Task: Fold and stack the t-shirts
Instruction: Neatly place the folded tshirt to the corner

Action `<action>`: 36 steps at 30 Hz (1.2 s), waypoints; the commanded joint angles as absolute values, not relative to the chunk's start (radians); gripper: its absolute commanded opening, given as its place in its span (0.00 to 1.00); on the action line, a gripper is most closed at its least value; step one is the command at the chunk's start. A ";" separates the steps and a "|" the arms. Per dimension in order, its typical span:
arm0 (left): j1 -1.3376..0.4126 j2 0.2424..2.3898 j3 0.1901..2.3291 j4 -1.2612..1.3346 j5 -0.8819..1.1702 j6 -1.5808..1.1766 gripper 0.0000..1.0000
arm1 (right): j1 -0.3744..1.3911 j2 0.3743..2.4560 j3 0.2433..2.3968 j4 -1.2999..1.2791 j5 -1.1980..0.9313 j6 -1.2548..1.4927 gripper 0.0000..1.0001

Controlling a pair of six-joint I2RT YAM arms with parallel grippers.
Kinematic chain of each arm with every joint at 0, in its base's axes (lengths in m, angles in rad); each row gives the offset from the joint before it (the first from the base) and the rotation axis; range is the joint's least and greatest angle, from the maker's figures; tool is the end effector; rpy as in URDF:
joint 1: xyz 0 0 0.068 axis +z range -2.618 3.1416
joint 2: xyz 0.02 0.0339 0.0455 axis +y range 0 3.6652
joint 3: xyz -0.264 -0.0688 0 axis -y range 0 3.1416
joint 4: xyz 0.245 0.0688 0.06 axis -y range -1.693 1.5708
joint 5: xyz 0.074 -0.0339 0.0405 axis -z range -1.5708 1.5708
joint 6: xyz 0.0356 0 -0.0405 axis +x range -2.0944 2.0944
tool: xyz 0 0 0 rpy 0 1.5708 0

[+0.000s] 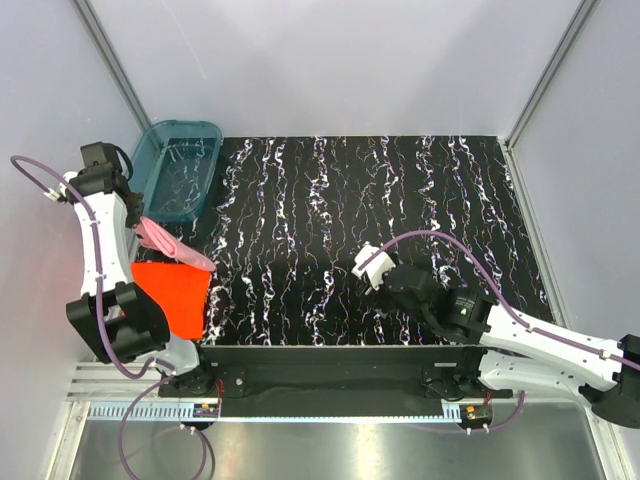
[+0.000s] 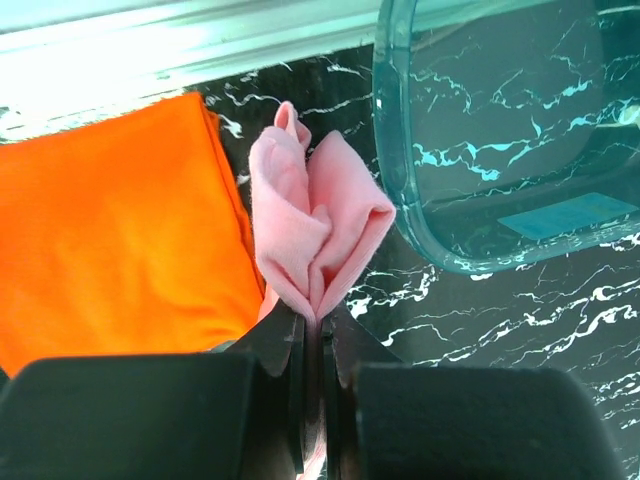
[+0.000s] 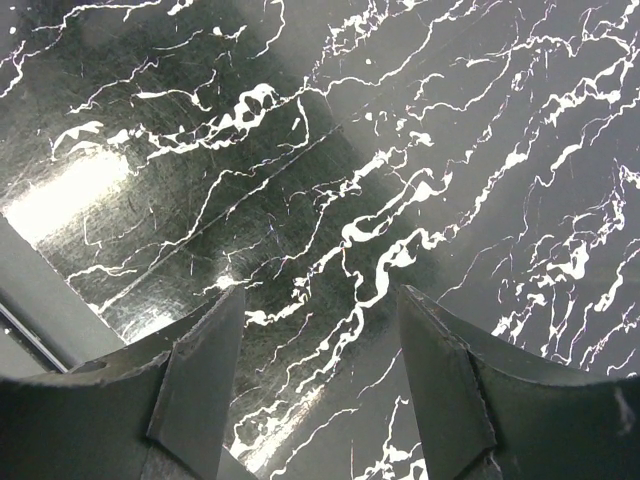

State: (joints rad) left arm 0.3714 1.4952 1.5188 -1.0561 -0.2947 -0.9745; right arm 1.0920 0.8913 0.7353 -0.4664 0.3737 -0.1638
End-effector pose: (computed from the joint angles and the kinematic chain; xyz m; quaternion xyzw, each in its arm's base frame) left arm 0.2748 0.1181 0.3497 -0.6249 0.7213 0.0570 0.2932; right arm 0.1002 0.1649 0.2776 -0.4449 0.7573 0.0530 0.4752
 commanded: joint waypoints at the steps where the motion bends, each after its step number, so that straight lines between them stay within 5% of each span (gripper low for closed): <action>1: 0.390 1.413 1.511 -1.034 -0.334 -0.920 0.00 | 1.091 0.891 0.758 -0.408 0.365 -0.169 0.70; 36: 0.538 1.232 1.120 -1.048 -0.448 -0.873 0.00 | 1.089 0.888 0.749 -0.422 0.282 -0.167 0.71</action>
